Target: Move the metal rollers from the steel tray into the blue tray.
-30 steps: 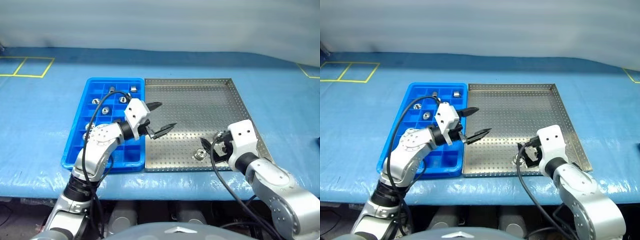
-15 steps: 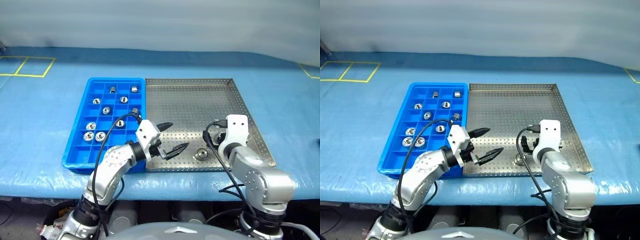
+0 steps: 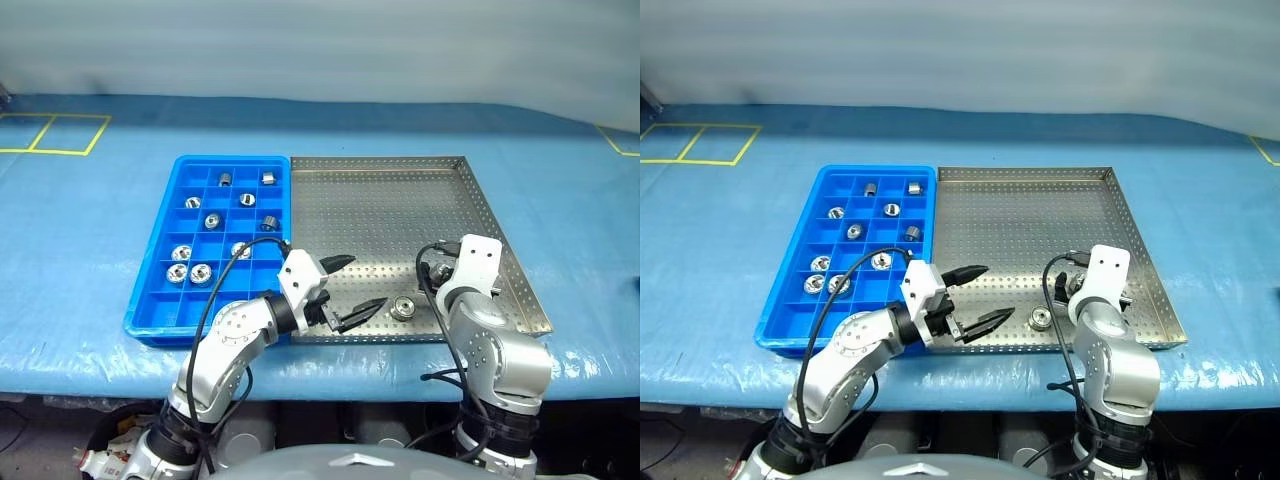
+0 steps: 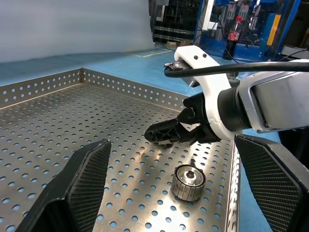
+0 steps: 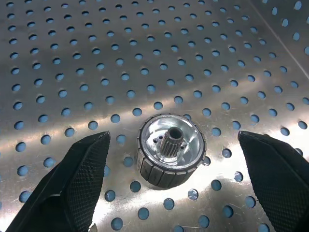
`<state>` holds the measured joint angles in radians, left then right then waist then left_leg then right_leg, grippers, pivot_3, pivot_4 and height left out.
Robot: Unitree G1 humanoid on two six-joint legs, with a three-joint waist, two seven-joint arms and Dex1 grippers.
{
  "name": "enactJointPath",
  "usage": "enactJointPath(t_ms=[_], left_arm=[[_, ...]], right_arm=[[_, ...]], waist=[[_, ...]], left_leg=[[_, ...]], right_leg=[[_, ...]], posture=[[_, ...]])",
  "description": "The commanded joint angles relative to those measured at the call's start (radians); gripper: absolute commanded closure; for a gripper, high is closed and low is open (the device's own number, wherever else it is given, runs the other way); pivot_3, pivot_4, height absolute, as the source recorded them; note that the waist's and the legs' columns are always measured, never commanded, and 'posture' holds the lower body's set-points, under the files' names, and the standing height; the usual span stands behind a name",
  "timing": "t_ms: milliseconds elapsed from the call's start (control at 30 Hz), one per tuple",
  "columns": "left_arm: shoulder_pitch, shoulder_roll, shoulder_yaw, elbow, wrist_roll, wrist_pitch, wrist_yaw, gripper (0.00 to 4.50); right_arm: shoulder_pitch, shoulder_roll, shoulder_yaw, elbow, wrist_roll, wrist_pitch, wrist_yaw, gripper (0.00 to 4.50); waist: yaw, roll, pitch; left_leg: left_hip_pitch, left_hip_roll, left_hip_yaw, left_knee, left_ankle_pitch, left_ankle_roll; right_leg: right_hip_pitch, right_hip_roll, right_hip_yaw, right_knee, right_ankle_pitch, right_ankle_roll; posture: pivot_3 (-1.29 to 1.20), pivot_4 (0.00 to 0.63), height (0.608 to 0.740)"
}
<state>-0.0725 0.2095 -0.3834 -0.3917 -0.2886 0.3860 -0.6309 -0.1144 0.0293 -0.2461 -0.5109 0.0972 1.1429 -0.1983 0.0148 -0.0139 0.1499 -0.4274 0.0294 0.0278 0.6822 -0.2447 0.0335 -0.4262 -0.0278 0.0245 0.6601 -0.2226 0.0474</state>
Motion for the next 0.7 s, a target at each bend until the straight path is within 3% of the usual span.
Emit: enactJointPath(t_ms=[33,233,267,433,700], left_arm=[[-0.004,-0.007,-0.010,-0.048,-0.012,-0.004,0.005,0.00],[0.005,-0.015,0.000,-0.054,-0.017,0.000,0.026,0.00],[0.007,-0.016,0.002,-0.057,-0.013,-0.002,0.034,0.00],[0.026,-0.037,0.048,-0.080,0.005,-0.024,0.120,0.00],[0.103,-0.035,0.161,-0.175,0.027,-0.041,0.253,0.00]], right_arm=[[-0.005,0.006,-0.005,-0.002,-0.008,-0.035,-0.001,0.64],[0.002,0.009,0.002,-0.009,-0.005,-0.028,0.013,2.62],[-0.001,0.005,0.006,-0.019,-0.002,-0.018,0.020,2.79],[-0.042,-0.072,0.089,-0.087,0.017,0.035,0.101,2.79],[-0.208,-0.312,0.312,-0.121,0.098,0.113,0.331,2.79]], waist=[[-0.001,0.001,0.000],[0.000,0.001,0.000],[0.000,0.001,0.000],[0.001,0.003,0.001],[0.021,0.004,0.003]], left_leg=[[0.000,0.000,0.000,0.000,0.000,0.000],[0.000,0.000,0.000,0.000,0.000,0.000],[0.000,0.000,0.000,0.000,0.000,0.000],[0.000,0.000,0.000,0.000,0.000,0.000],[0.000,0.000,-0.001,-0.002,0.000,0.000]], right_leg=[[0.000,0.000,0.000,0.000,0.000,0.000],[0.000,0.000,0.000,0.000,0.000,0.000],[0.000,0.000,0.000,0.000,0.000,0.000],[-0.001,0.000,0.000,0.000,0.000,0.000],[-0.001,0.001,-0.001,0.000,0.000,-0.001]], posture=[[0.08,0.150,0.740],[0.09,0.150,0.740],[0.09,0.150,0.740],[0.13,0.150,0.740],[0.25,0.150,0.740]])
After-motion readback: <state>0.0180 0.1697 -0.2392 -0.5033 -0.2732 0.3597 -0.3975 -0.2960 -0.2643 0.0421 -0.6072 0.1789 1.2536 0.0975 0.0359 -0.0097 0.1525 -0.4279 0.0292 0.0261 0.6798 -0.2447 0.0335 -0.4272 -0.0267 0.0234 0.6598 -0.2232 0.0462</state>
